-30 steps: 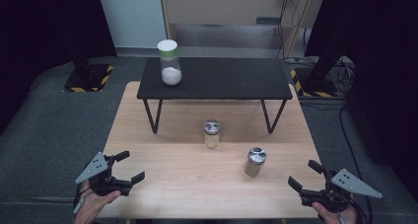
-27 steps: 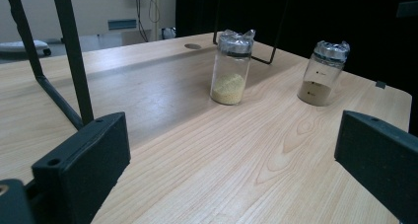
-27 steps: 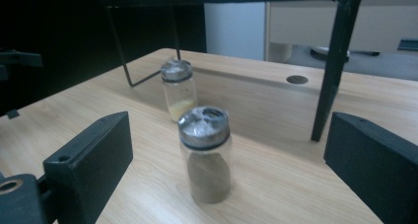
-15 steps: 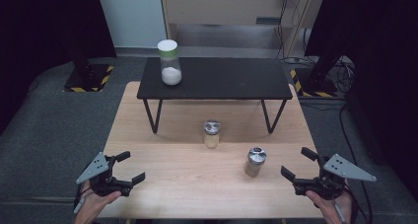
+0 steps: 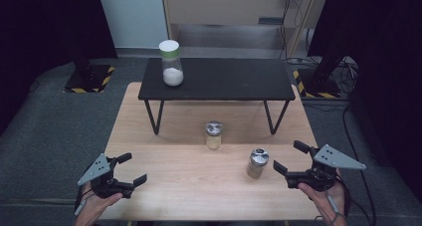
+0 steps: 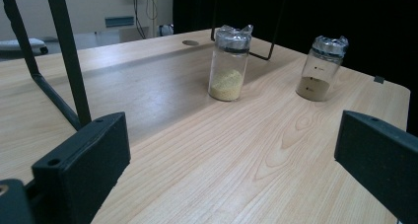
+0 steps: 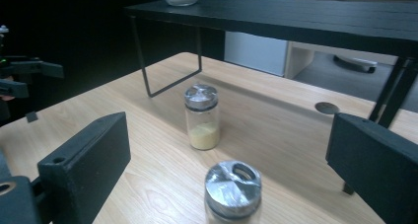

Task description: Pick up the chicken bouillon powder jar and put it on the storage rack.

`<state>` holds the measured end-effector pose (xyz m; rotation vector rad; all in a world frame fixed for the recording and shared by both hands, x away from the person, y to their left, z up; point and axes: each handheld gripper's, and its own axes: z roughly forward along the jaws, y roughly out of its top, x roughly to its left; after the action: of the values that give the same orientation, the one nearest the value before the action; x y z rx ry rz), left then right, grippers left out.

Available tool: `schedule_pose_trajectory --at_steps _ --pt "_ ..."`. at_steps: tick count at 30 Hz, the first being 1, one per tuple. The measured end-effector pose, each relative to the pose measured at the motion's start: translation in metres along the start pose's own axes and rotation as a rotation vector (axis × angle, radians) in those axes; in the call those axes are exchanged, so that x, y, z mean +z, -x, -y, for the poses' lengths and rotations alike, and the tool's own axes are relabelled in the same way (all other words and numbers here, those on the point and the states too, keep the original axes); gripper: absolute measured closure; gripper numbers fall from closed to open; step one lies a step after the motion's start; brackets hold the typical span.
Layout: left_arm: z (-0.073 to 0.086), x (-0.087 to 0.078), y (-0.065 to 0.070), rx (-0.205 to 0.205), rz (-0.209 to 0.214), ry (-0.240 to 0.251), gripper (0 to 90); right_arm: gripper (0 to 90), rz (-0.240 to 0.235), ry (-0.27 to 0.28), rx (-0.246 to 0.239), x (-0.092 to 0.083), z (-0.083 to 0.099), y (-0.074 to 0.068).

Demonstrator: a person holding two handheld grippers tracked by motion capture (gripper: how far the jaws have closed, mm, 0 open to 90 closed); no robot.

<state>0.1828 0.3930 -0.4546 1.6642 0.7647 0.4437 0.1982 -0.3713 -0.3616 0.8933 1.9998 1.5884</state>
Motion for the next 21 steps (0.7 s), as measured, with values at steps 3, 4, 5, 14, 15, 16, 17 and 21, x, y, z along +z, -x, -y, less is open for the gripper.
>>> schedule_pose_trajectory --at_steps 3,4,5,14,15,16,17,21 --pt "0.000 0.000 0.000 0.000 0.001 0.000 0.0 3.5 -0.007 -0.005 -0.005 0.007 -0.005 -0.001" --pt "0.000 0.000 0.000 0.000 0.001 0.000 0.0 3.6 -0.005 -0.007 -0.007 0.012 -0.008 -0.002" --pt "0.000 0.000 0.000 0.001 0.002 0.000 0.0 3.6 -0.005 -0.007 -0.007 0.012 -0.008 -0.002" --pt "-0.001 0.001 0.000 0.008 0.006 -0.006 0.0 3.6 -0.028 -0.031 -0.002 0.036 -0.021 -0.004" --pt "-0.001 0.001 0.000 0.008 0.006 -0.006 0.0 3.6 -0.028 -0.031 -0.002 0.036 -0.021 -0.004" --pt "-0.001 0.001 0.000 0.010 0.006 -0.008 0.0 3.6 -0.031 -0.032 -0.001 0.039 -0.022 -0.004" --pt "-0.001 0.001 0.000 0.011 0.007 -0.009 0.0 3.7 -0.032 -0.033 -0.003 0.041 -0.023 -0.005" --pt "-0.001 0.001 0.000 0.012 0.006 -0.009 0.0 3.7 -0.039 -0.044 -0.003 0.050 -0.027 -0.006"
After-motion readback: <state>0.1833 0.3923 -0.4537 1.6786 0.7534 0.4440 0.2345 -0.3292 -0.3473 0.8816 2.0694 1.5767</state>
